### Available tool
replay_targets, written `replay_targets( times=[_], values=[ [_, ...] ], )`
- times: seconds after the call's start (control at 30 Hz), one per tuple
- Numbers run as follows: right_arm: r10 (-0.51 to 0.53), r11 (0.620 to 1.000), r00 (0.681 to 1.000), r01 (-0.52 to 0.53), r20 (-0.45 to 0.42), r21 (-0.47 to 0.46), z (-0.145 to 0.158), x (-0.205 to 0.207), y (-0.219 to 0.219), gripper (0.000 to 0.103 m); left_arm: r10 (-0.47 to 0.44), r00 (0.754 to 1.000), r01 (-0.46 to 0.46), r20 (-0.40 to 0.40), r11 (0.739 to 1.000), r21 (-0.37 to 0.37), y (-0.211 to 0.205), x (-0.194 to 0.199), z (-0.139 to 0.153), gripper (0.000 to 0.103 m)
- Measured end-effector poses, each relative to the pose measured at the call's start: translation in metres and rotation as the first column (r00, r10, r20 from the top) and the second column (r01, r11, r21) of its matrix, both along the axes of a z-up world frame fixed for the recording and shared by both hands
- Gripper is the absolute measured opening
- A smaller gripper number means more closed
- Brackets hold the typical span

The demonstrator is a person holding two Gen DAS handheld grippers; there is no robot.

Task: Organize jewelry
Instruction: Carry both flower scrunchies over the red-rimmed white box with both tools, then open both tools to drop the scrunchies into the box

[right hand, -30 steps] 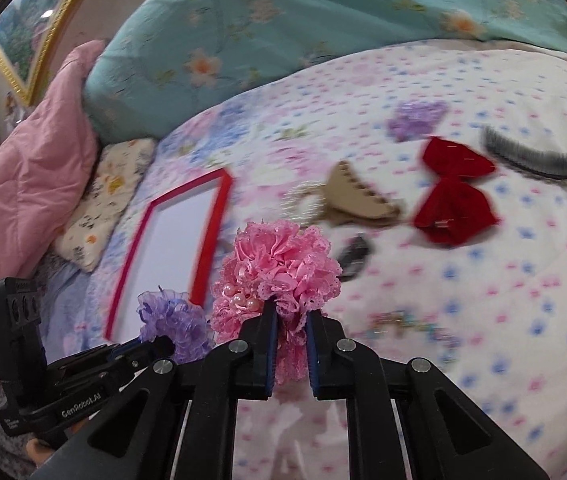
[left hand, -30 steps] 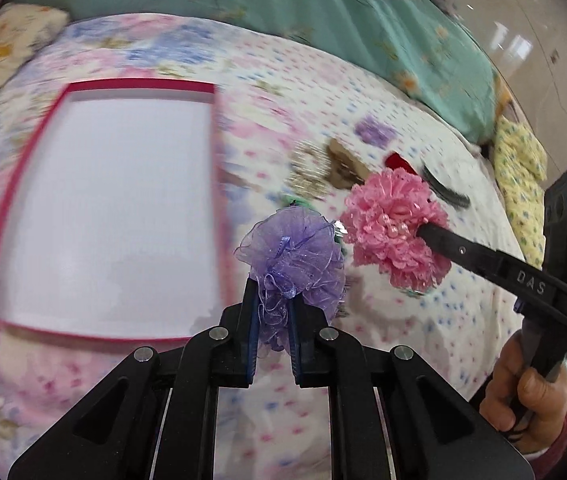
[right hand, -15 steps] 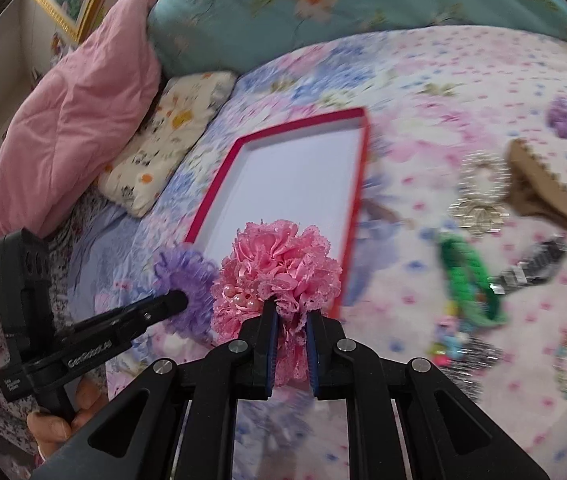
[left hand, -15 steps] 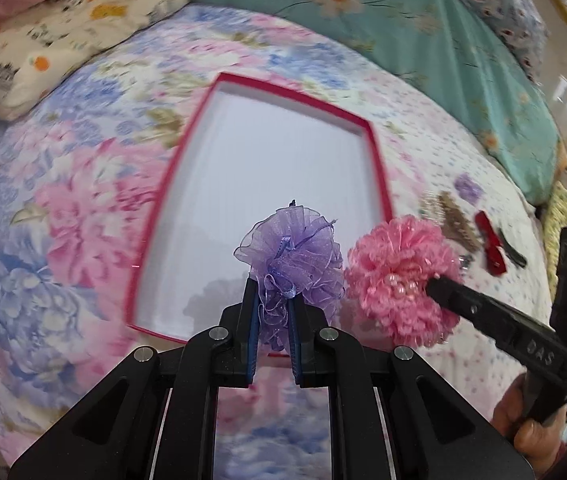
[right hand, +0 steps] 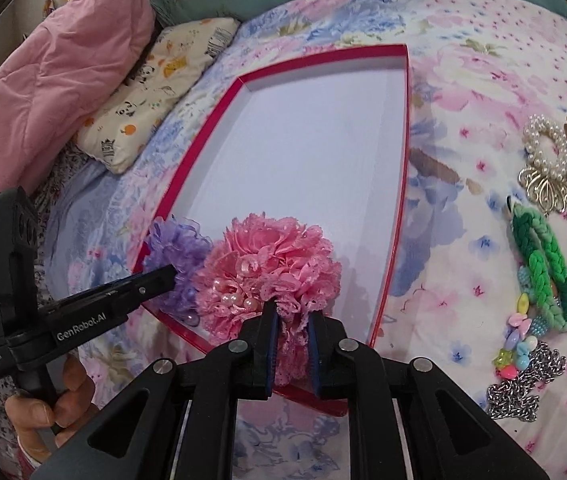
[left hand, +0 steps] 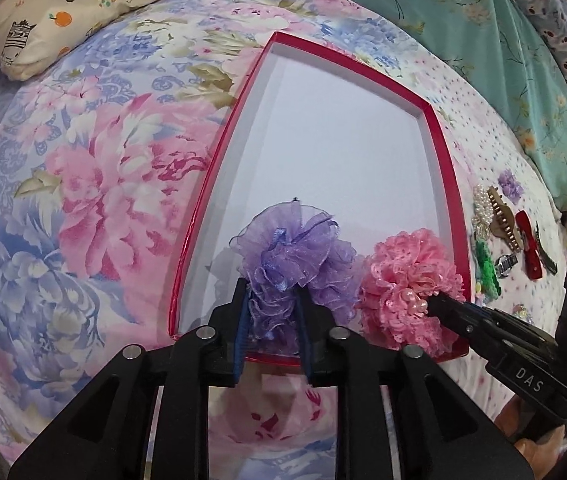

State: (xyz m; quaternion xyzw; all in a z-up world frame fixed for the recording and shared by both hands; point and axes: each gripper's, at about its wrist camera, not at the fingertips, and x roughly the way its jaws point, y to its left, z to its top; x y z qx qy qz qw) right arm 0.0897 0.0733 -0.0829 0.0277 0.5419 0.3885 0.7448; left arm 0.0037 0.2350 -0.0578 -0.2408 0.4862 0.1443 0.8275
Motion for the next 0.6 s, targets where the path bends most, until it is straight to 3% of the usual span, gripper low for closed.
replay_targets(
  times=[0.07,0.13,0.27,0.43,0.6],
  values=[
    [0.0,1.0,1.0,0.0,-0.008,0.004,-0.002,0.001,0.0,0.017,-0.004,1.0,0.004,-0.002,1.0,0.0,0.0,0.0,0.001,0.032],
    [-0.002,1.0,1.0,0.002,-0.018,0.01,-0.002,0.002,-0.002,0.025,-0.007,1.0,0.007,-0.002,1.0,0.01,-0.002,0.0,0.002,0.037],
    [0.003,0.999,1.0,-0.002,-0.026,0.036,0.002,0.0,-0.006,0.039,-0.011,1.0,0.011,-0.003,0.999,0.037,-0.008,-0.005,0.01,0.057],
    [-0.01,0.999,1.0,0.009,0.017,0.05,0.018,-0.006,-0.017,0.058,-0.01,1.0,0.009,0.025,0.999,0.051,-0.013,-0.013,0.026,0.067],
    [-0.042,0.997,0.999,0.04,0.018,0.066,0.026,-0.007,-0.035,0.058,-0.005,0.999,0.002,0.051,0.999,0.049,-0.02,-0.017,0.039,0.071]
  ],
)
